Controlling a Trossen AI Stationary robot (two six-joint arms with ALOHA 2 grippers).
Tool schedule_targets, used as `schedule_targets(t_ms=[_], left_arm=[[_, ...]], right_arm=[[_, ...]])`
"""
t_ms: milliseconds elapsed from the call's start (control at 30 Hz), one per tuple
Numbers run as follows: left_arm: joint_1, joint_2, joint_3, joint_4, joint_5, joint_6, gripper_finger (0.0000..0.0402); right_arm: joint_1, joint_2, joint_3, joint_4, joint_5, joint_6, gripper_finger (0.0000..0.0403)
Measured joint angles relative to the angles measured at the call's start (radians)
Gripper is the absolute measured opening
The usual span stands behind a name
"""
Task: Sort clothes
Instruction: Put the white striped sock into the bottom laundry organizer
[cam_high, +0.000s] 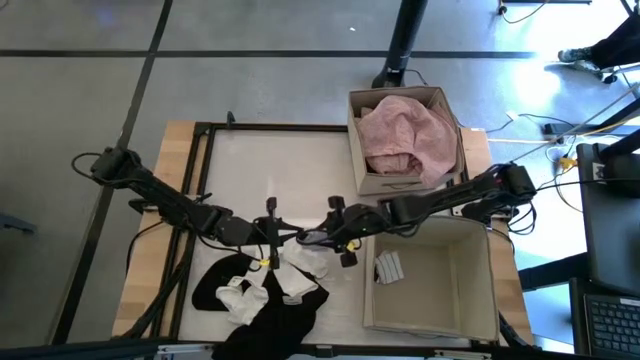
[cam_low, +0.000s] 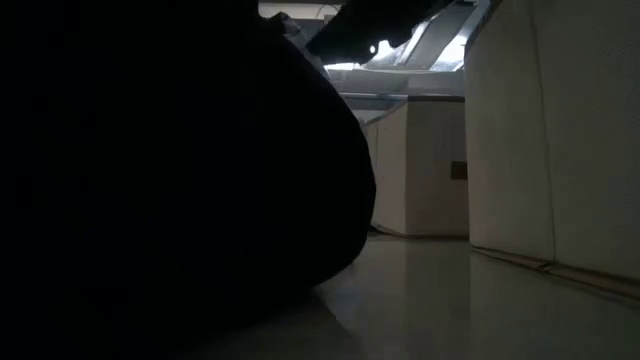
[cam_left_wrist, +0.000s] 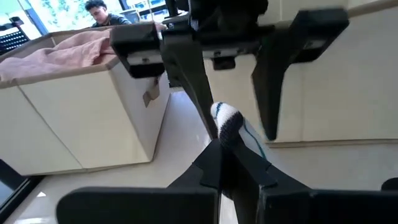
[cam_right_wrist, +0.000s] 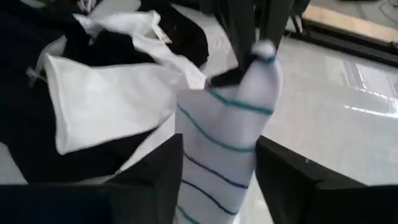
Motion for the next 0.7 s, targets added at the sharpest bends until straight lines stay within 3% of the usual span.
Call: schedule_targets(t_ms=[333,500,700], left_arm=[[-0.003,0.0,0.0,-0.006,0.001,-0.018,0.001],[-0.003,0.0,0.0,-0.015,0.001,-0.027,0.0011],[-0.003,-0.001,0.001,-0.027,0.007,-0.057,0.0014]], right_arm=[[0.001,0.018,0.0,0.038,-0.003,-0.09,0.0013],[0.011,0.015,0.042,-0.029,0.009,-0.111,0.0024],[0.063,0.015,0.17,-0.236,0.143,-0.191,0.0007]])
